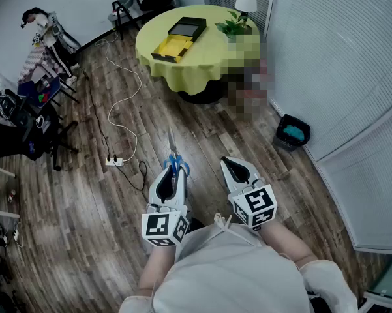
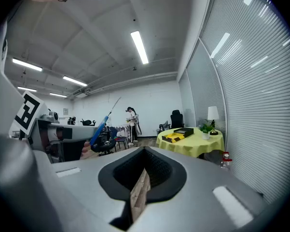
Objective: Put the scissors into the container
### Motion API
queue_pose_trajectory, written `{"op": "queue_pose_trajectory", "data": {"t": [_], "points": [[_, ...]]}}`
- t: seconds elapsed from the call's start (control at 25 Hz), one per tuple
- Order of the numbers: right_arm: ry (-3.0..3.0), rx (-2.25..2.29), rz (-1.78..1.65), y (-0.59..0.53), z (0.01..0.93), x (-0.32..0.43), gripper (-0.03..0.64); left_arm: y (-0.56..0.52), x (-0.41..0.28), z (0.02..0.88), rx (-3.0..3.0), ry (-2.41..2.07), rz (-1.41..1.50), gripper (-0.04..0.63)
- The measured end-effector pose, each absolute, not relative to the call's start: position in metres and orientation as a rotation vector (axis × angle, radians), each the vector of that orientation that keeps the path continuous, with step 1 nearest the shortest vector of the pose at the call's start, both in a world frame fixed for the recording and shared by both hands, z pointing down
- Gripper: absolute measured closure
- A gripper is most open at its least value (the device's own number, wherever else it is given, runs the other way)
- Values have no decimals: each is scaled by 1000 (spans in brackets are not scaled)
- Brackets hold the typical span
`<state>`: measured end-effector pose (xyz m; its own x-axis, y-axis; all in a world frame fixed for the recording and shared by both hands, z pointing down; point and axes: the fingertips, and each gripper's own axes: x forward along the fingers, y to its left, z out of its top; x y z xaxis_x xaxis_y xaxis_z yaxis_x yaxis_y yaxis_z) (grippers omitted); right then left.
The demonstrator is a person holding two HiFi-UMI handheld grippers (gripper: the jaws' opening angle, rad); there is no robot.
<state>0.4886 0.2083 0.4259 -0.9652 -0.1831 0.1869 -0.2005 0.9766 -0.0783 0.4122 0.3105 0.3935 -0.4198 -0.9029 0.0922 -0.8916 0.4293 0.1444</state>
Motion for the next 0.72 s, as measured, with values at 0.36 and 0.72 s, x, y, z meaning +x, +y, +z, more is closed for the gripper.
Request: {"op": "queue_pose_trajectory", "data": {"t": [0.36,0.72], "points": [[-2901,345,233,201,442,489,618,308,408,401,1602,-2502,-101,506],[-2875,349,264,201,454,472,618,303,387,413,1595,-2466,-94,506]]}}
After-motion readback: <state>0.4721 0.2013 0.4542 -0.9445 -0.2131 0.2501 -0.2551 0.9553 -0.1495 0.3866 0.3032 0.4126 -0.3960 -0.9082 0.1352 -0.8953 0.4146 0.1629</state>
